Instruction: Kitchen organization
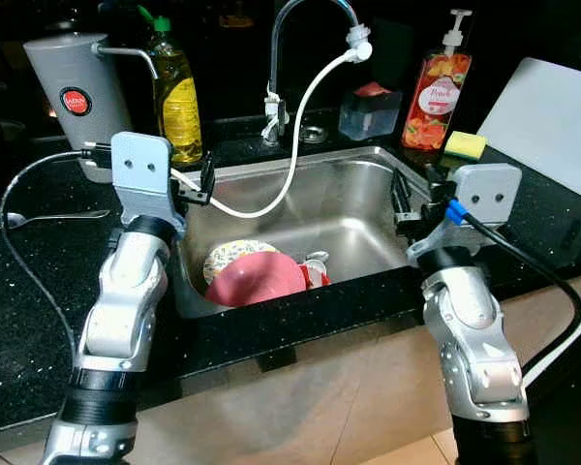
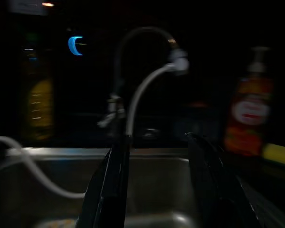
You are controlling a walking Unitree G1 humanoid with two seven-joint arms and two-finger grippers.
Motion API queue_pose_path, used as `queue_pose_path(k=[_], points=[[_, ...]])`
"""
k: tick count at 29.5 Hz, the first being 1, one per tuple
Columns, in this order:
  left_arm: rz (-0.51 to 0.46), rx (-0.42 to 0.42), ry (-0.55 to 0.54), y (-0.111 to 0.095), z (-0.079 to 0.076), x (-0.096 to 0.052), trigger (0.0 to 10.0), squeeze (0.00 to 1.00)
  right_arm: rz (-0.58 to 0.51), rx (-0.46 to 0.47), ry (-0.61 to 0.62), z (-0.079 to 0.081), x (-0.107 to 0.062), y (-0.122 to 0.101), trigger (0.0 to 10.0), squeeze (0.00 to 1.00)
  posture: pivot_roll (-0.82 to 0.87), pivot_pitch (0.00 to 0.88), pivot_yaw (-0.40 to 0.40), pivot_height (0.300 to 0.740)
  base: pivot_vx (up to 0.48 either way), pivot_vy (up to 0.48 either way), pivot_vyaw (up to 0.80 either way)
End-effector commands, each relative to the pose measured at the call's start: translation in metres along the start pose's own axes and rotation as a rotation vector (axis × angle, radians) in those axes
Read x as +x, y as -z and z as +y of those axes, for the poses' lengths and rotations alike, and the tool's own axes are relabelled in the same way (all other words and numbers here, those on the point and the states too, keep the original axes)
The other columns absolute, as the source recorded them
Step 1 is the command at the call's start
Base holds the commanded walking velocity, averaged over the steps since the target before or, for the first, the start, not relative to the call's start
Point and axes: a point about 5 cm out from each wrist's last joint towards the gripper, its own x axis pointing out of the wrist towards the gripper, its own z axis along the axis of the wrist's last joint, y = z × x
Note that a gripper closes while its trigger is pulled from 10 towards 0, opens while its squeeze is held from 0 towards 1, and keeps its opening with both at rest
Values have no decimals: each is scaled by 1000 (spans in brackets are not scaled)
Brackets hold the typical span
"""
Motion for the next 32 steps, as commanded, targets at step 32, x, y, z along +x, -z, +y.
queue_pose_path(k=[32], points=[[-25,107,48,-14,5,-17,10000,0,-11,11,82,-9,14,13,10000,0,-85,1,-33,740,0,0,0]])
